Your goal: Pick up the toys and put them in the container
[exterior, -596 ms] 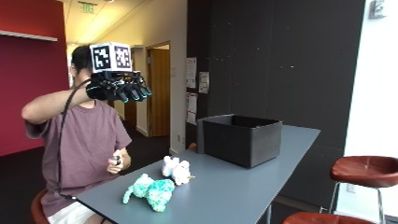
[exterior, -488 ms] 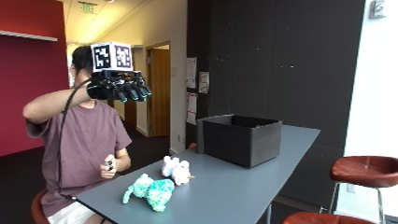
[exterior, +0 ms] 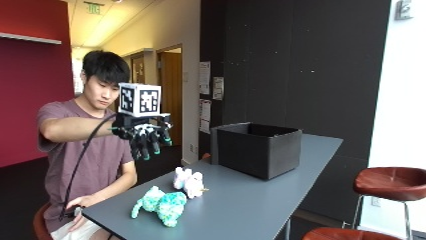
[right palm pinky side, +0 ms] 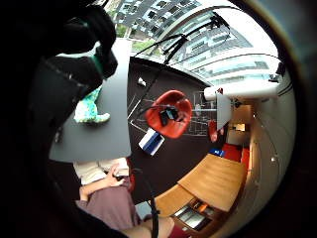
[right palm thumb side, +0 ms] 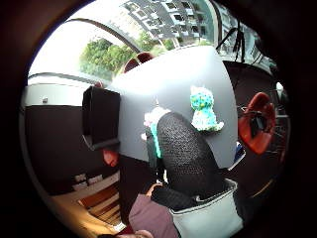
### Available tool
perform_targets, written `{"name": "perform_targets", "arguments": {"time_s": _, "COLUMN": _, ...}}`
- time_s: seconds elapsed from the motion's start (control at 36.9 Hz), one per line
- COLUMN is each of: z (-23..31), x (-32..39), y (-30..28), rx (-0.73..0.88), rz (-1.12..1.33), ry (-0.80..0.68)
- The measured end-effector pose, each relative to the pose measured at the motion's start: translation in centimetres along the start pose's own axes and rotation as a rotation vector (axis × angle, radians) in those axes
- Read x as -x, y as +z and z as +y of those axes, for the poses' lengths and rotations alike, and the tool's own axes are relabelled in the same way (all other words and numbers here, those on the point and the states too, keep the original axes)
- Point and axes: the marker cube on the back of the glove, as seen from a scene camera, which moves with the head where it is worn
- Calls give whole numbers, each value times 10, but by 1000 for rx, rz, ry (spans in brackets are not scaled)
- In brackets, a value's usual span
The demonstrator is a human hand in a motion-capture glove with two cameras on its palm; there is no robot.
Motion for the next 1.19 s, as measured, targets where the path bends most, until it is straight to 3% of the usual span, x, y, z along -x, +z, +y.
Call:
{"name": "perform_targets", "arguments": {"time_s": 0.19, "z": -37, "x": 9, "y": 93, "rx": 92, "rz": -48, "ry": 89}}
{"name": "perform_targets", "arguments": {"time_s": 0.43, "z": -30, "x": 31, "y": 181, "rx": 276, "rz": -52, "ry": 190}}
{"name": "perform_targets", "arguments": {"time_s": 0.76, "z": -35, "x": 41, "y": 196, "rx": 85, "rz": 12, "ry": 180}}
{"name": "perform_targets", "arguments": {"time_s": 1.03, "z": -33, "x": 51, "y": 203, "rx": 222, "rz": -249, "ry": 162}}
{"name": "perform_targets", "arguments": {"time_s": 1.19, "z": -34, "x": 50, "y": 200, "rx": 312, "rz": -256, "ry": 135}}
